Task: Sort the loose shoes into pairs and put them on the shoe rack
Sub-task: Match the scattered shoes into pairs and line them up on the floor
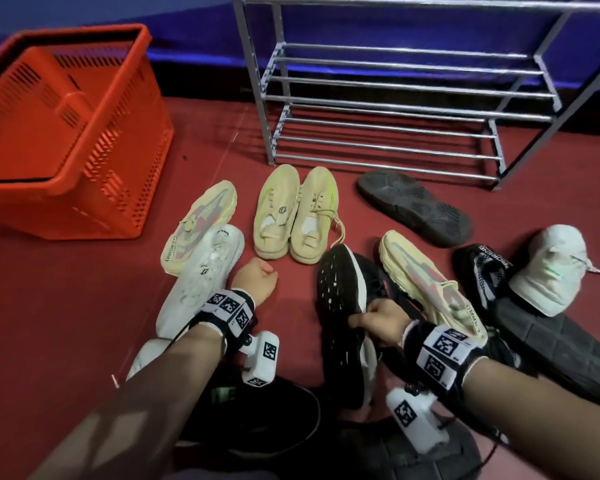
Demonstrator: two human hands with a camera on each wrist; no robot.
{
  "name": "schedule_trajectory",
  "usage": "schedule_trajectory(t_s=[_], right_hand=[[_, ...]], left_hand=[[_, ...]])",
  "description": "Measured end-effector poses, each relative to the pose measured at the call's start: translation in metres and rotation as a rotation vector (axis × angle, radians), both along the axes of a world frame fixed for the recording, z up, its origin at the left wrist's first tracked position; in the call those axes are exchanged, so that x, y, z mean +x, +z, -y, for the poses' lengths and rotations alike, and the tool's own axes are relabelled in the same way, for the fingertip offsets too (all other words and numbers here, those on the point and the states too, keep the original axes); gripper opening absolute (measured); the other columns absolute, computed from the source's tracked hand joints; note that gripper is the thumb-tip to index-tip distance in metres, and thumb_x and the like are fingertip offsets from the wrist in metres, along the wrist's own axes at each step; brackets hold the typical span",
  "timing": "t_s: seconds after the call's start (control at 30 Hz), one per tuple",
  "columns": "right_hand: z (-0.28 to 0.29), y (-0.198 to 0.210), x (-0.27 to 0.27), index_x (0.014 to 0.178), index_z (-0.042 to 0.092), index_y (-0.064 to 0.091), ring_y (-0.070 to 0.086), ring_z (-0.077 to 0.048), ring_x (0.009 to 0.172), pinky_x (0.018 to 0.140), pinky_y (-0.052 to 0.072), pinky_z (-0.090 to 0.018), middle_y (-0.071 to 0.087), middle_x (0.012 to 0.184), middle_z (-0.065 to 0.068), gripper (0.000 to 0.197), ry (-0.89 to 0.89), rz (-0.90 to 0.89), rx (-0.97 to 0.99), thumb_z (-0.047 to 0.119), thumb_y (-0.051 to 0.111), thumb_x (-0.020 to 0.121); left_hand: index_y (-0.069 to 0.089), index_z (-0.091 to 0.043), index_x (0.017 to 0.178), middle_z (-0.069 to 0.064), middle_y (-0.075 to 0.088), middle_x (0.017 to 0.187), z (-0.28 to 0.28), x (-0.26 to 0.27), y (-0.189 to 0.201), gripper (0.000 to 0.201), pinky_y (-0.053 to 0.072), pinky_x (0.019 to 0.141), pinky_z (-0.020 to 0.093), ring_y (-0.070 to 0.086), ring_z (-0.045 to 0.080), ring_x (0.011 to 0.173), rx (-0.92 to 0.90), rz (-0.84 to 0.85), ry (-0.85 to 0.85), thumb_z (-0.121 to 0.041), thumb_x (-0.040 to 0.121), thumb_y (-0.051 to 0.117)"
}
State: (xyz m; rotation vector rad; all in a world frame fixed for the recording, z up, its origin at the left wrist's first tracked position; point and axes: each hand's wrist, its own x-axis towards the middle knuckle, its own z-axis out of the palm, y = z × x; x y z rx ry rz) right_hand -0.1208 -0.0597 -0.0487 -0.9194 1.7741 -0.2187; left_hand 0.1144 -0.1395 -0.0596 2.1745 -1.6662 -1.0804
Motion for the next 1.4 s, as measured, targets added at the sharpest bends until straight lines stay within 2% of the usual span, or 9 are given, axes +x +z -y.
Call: schedule_trajectory(t_s=[0.17, 0.33, 0.43, 0.57, 0.63, 0.73, 0.9, 1.2, 1.4], right_hand=[[-0.01, 0.017, 0.011, 0.064, 0.021, 0.056, 0.059, -0.018, 0.071, 0.067, 0.048, -0.03, 0.061, 0.069, 0.001, 0.022, 0.092, -0.133, -0.142, 0.028, 0.074, 0.072], [-0.022, 0.008, 0.04, 0.072, 0.023, 0.052, 0.057, -0.012, 0.068, 0.077, 0.05, -0.032, 0.057, 0.071, 0.002, 0.026, 0.171, 0.09, -0.151, 0.008, 0.072, 0.079], [-0.031, -0.003, 0.049, 0.083, 0.022, 0.052, 0.055, -0.005, 0.06, 0.068, 0.046, -0.016, 0.057, 0.072, 0.001, 0.025, 0.232, 0.127, -0.232, -0.002, 0.059, 0.084], [-0.033, -0.005, 0.046, 0.087, 0.026, 0.057, 0.063, -0.022, 0.088, 0.072, 0.039, -0.015, 0.064, 0.089, -0.003, 0.022, 0.249, -0.122, -0.332, 0.005, 0.057, 0.082], [-0.03, -0.004, 0.041, 0.1, 0.02, 0.059, 0.058, -0.029, 0.108, 0.087, 0.042, -0.021, 0.06, 0.111, -0.012, 0.02, 0.317, -0.232, -0.248, 0.014, 0.061, 0.081], [-0.028, -0.008, 0.039, 0.125, 0.013, 0.055, 0.056, -0.026, 0.119, 0.099, 0.043, -0.027, 0.059, 0.125, -0.011, 0.05, 0.397, -0.243, -0.124, 0.032, 0.068, 0.081], [-0.025, -0.01, 0.046, 0.121, 0.018, 0.063, 0.062, -0.025, 0.114, 0.091, 0.048, -0.027, 0.067, 0.118, -0.009, 0.043, 0.421, -0.244, -0.102, 0.036, 0.067, 0.082], [-0.022, -0.005, 0.046, 0.108, 0.01, 0.069, 0.063, -0.032, 0.106, 0.085, 0.05, -0.03, 0.068, 0.109, -0.017, 0.033, 0.387, -0.358, -0.189, 0.023, 0.054, 0.082], [-0.021, 0.01, 0.06, 0.104, 0.014, 0.074, 0.065, -0.031, 0.104, 0.084, 0.048, -0.028, 0.072, 0.104, -0.014, 0.025, 0.334, -0.28, -0.335, 0.019, 0.057, 0.087]], left_hand=[[0.057, -0.014, 0.101, -0.001, 0.062, 0.082, -0.043, -0.009, 0.015, 0.018, 0.048, 0.059, 0.025, 0.058, 0.012, 0.062, 0.255, -0.187, -0.098, -0.031, 0.094, 0.054], [0.047, -0.015, 0.124, 0.007, 0.059, 0.116, -0.094, -0.034, 0.02, 0.042, 0.052, 0.07, 0.027, 0.064, 0.021, 0.082, 0.486, -0.327, -0.177, -0.042, 0.093, 0.053], [0.054, -0.015, 0.121, 0.009, 0.064, 0.105, -0.104, -0.026, 0.013, 0.043, 0.056, 0.076, 0.035, 0.066, 0.028, 0.083, 0.489, -0.349, -0.089, -0.042, 0.088, 0.062], [0.049, -0.024, 0.099, 0.004, 0.065, 0.088, -0.103, -0.008, 0.001, 0.036, 0.057, 0.077, 0.039, 0.064, 0.022, 0.069, 0.38, -0.387, 0.04, -0.025, 0.076, 0.078], [0.038, -0.025, 0.113, 0.002, 0.063, 0.094, -0.102, -0.008, -0.001, 0.06, 0.058, 0.076, 0.037, 0.066, 0.022, 0.074, 0.379, -0.375, 0.051, -0.028, 0.071, 0.082], [0.029, -0.03, 0.123, 0.001, 0.063, 0.106, -0.102, -0.014, 0.001, 0.079, 0.06, 0.075, 0.036, 0.069, 0.025, 0.083, 0.353, -0.32, 0.064, -0.04, 0.065, 0.082], [0.008, -0.035, 0.147, 0.003, 0.057, 0.128, -0.1, -0.024, 0.0, 0.118, 0.056, 0.088, 0.038, 0.065, 0.026, 0.102, 0.356, -0.134, -0.082, -0.05, 0.057, 0.081], [0.004, -0.034, 0.15, 0.008, 0.056, 0.126, -0.107, -0.025, 0.004, 0.092, 0.059, 0.073, 0.034, 0.066, 0.025, 0.087, 0.325, -0.182, -0.017, -0.013, 0.082, 0.063], [0.013, -0.036, 0.147, 0.0, 0.056, 0.128, -0.092, -0.008, 0.018, 0.104, 0.055, 0.088, 0.04, 0.06, 0.028, 0.109, 0.22, -0.132, 0.036, -0.051, 0.064, 0.074]])
